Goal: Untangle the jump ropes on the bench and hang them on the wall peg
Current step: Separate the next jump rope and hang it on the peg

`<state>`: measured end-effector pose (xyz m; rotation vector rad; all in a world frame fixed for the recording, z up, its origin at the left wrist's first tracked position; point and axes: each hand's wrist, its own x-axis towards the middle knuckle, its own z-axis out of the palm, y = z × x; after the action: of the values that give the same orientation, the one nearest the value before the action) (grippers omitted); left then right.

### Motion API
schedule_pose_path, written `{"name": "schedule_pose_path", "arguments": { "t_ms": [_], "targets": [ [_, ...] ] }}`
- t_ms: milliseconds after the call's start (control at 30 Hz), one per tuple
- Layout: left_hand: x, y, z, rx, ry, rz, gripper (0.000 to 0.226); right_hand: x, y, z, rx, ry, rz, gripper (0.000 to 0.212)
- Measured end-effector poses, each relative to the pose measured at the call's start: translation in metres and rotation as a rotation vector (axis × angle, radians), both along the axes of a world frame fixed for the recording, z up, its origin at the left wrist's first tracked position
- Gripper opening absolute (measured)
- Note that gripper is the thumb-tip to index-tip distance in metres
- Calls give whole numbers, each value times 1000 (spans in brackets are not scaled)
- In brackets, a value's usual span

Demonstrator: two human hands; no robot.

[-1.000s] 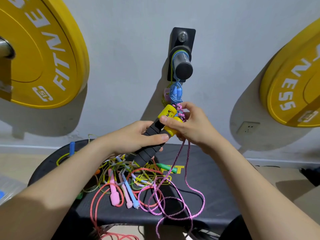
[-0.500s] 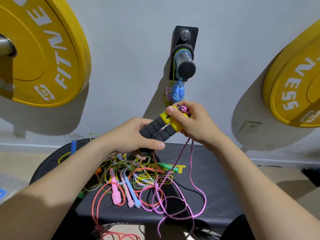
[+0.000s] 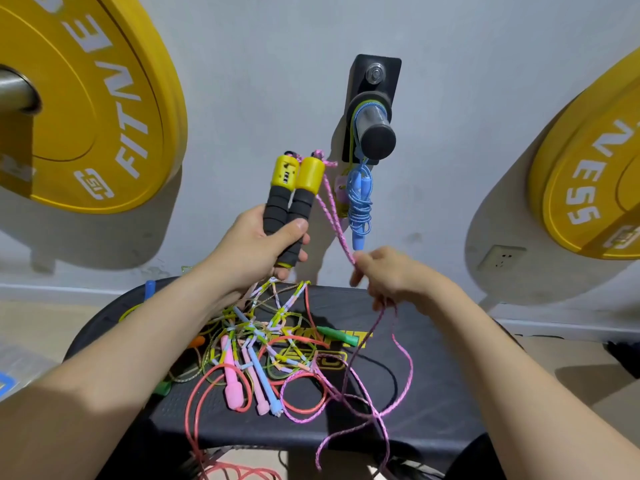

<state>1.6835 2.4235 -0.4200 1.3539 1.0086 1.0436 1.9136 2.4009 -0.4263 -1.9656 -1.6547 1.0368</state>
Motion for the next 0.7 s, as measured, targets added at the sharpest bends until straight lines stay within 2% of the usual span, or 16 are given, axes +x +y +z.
{"name": "schedule_pose_path", "arguments": {
  "t_ms": [67, 133, 167, 233, 300, 433, 600, 700],
  "targets": [
    [-5, 5, -6, 30, 149, 23, 16, -7, -6, 0, -67, -230, 52, 48],
    [-7, 8, -14, 75, 394, -1, 16, -14, -10, 2, 77, -430, 138, 47],
    [-7, 8, -17, 100, 516, -24, 19, -19, -13, 4, 182, -459, 176, 43],
    [-5, 7, -21, 163, 720, -76, 26, -29, -18, 9, 330, -391, 274, 28],
    [-3, 6, -22, 173, 854, -169, 29, -37, -23, 12, 352, -307, 384, 15],
    [1, 2, -25, 123, 943, -341, 33, -38, -24, 14, 418, -198, 478, 11],
    [1, -4, -20, 72, 847, -530, 59, -33, -19, 12, 404, -154, 529, 8],
    [4, -3, -20, 60, 797, -479, 37, -32, -18, 11, 427, -123, 521, 5]
  ]
}}
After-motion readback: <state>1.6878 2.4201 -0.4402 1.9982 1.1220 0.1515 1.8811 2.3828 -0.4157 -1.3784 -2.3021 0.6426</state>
